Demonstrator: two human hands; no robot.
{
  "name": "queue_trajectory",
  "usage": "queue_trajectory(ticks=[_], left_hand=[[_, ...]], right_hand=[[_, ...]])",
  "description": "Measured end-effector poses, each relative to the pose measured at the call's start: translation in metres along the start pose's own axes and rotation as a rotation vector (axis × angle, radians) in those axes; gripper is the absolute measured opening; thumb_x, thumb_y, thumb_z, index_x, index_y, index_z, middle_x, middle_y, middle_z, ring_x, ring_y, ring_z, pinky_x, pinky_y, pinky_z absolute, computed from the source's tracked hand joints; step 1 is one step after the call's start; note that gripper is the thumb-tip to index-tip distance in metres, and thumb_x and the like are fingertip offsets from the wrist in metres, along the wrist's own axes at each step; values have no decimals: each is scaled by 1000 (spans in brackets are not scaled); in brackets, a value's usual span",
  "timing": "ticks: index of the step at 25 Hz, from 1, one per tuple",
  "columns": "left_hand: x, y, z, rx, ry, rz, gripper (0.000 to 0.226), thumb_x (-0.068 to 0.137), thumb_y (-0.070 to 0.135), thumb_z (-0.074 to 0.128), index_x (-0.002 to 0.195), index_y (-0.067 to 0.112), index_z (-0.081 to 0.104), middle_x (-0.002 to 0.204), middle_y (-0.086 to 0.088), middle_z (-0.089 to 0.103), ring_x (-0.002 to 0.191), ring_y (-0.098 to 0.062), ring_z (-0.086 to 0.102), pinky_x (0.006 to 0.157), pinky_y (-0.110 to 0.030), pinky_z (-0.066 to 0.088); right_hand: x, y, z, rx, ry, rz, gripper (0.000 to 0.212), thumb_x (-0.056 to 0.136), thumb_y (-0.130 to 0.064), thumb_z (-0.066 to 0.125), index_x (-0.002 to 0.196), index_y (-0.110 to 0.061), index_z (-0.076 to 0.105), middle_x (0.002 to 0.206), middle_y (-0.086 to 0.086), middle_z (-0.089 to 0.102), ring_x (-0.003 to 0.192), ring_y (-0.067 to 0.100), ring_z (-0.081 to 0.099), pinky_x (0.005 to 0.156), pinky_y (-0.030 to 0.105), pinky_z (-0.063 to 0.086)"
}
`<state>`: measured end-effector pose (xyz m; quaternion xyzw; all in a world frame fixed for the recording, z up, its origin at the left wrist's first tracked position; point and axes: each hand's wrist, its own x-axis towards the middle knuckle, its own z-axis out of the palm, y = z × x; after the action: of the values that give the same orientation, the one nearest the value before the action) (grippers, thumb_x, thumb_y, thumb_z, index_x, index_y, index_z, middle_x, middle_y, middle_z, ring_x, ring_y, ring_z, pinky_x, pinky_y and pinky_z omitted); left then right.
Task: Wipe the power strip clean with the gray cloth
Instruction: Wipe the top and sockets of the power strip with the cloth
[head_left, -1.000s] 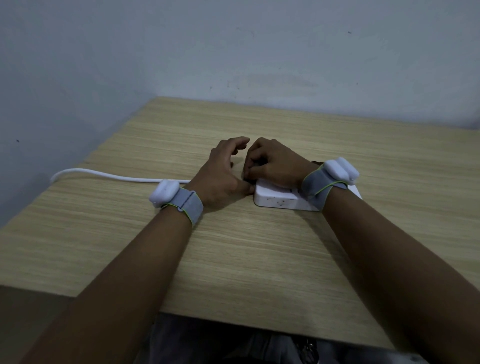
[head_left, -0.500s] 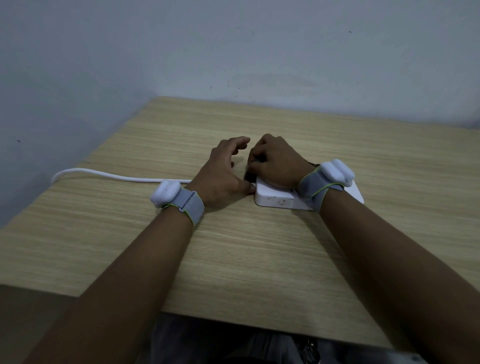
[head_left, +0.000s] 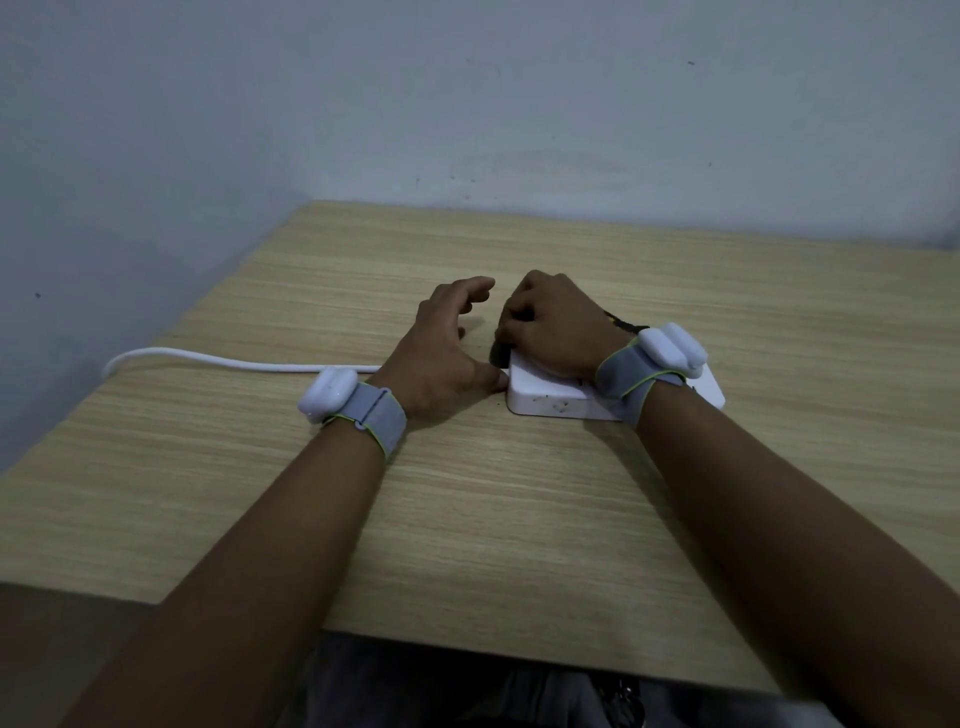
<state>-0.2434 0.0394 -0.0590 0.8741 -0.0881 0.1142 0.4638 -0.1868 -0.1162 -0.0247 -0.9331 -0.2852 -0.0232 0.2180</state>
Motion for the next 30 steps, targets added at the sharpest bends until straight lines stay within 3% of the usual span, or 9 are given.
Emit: queue_trajectory(ticks=[3, 7, 10, 14, 16, 22, 26, 30], left_hand=[[0, 0, 0, -6, 9, 1, 99, 60, 14, 87, 143, 23, 36, 141, 1, 40, 130, -14, 37, 99, -26, 40], [0, 2, 0, 7, 4, -3, 97, 60, 15, 87, 143, 24, 37, 141, 2, 40, 130, -14, 36, 98, -25, 38], [1, 4, -1, 43, -29, -6, 93, 63, 17, 85, 142, 25, 38, 141, 0, 38, 131, -18, 35, 97, -27, 38], [4, 13, 4, 34, -81, -58, 81, 63, 41, 71, 138, 28, 42, 138, 1, 38, 129, -19, 34, 99, -33, 36], [5, 15, 9, 106, -56, -81, 79, 67, 49, 75, 137, 27, 44, 136, 1, 39, 129, -19, 33, 98, -32, 35], [14, 29, 19, 268, -31, -12, 66, 74, 42, 76, 132, 27, 48, 135, 1, 40, 130, -19, 29, 92, -25, 27], [18, 44, 35, 334, -46, 85, 53, 78, 39, 72, 126, 26, 54, 130, 2, 44, 125, -18, 31, 91, -21, 24], [21, 59, 52, 380, -93, 172, 44, 81, 37, 70, 122, 26, 60, 125, 1, 49, 124, -21, 33, 94, -23, 25]], right_hand=[[-4, -5, -4, 147, -80, -72, 17, 83, -24, 59, 74, -21, 73, 108, 5, 56, 98, 22, 55, 90, 45, 45], [-1, -3, 2, -85, 41, 83, 28, 88, -38, 52, 89, -22, 75, 110, 5, 54, 108, 31, 47, 93, 50, 43], [-1, 1, -4, -43, 46, 124, 28, 89, -39, 54, 92, -21, 75, 110, 7, 55, 111, 33, 47, 94, 50, 42], [-6, 7, -16, 86, -5, 70, 28, 91, -35, 54, 89, -19, 77, 109, 10, 59, 107, 29, 53, 92, 46, 45], [-8, 12, -20, 88, -5, 60, 30, 91, -33, 53, 83, -15, 76, 106, 12, 62, 103, 29, 57, 88, 45, 47], [-28, 46, -36, 52, 42, 107, 35, 91, -28, 55, 65, -8, 66, 94, 15, 63, 93, 32, 59, 79, 38, 46], [-44, 67, -49, 49, 66, 152, 32, 92, -29, 55, 84, -5, 74, 105, 14, 62, 97, 28, 58, 87, 40, 46], [-59, 84, -59, 65, 95, 164, 32, 93, -29, 53, 84, -6, 74, 103, 13, 61, 96, 27, 57, 83, 37, 45]])
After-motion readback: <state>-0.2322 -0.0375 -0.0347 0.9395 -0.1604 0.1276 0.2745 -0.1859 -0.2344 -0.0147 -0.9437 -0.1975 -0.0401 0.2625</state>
